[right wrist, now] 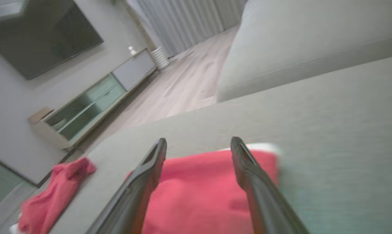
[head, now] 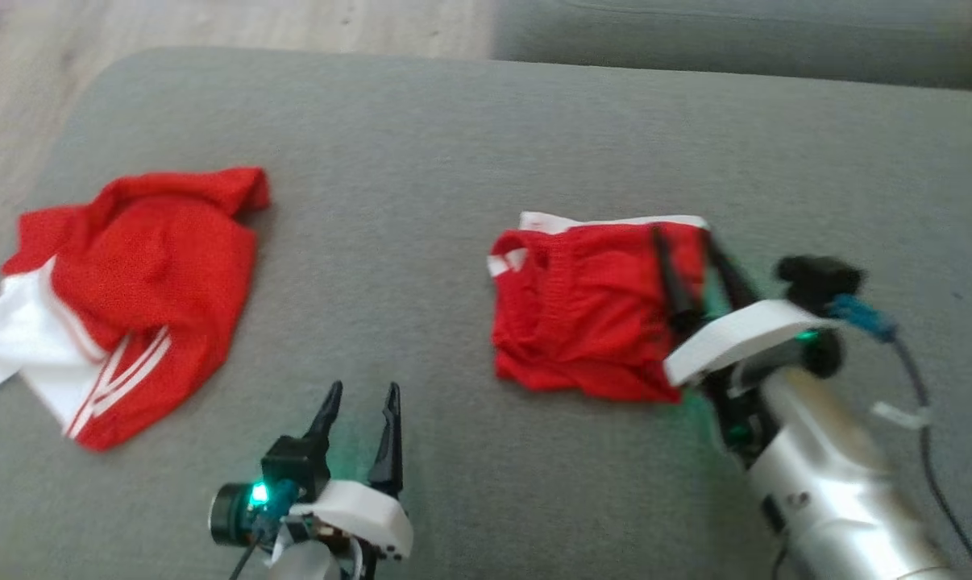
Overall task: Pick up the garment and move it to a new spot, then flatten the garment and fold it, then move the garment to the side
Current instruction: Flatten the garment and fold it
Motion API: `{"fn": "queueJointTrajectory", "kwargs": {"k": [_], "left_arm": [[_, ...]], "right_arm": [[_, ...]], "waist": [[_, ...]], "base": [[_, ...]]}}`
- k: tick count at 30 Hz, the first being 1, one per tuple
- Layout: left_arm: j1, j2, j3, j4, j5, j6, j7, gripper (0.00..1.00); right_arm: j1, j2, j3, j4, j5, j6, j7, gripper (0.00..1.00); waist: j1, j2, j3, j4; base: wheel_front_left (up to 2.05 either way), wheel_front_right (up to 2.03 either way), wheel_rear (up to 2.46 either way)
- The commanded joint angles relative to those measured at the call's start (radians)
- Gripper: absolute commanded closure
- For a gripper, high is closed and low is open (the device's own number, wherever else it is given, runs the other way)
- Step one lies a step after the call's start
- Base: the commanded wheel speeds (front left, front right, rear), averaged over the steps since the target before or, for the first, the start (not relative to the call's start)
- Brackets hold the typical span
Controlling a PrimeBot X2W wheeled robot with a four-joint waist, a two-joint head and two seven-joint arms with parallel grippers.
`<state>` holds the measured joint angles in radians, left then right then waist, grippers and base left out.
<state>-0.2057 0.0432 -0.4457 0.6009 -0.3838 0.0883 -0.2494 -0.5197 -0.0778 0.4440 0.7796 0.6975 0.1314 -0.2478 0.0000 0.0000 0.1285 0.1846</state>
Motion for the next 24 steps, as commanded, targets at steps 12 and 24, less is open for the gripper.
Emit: {"fn": "queueJointTrajectory", "kwargs": {"k": [12, 24], "left_arm": [[-0.002, 0.007, 0.136, -0.116, 0.138, 0.007, -0.012, 0.00], [0.113, 0.007, 0.164, -0.172, 0.158, 0.004, -0.012, 0.00]], "right_arm": [[0.181, 0.014, -0.369, -0.153, -0.419, -0.001, -0.014, 0.00], [0.306, 0.027, -0.386, -0.174, -0.459, -0.001, -0.014, 0.00]], "waist": [[0.0000, 0.0000, -0.057, -0.175], [0.0000, 0.0000, -0.084, -0.180]], "base": [[0.00, 0.00, 0.00], [0.00, 0.00, 0.00]]}}
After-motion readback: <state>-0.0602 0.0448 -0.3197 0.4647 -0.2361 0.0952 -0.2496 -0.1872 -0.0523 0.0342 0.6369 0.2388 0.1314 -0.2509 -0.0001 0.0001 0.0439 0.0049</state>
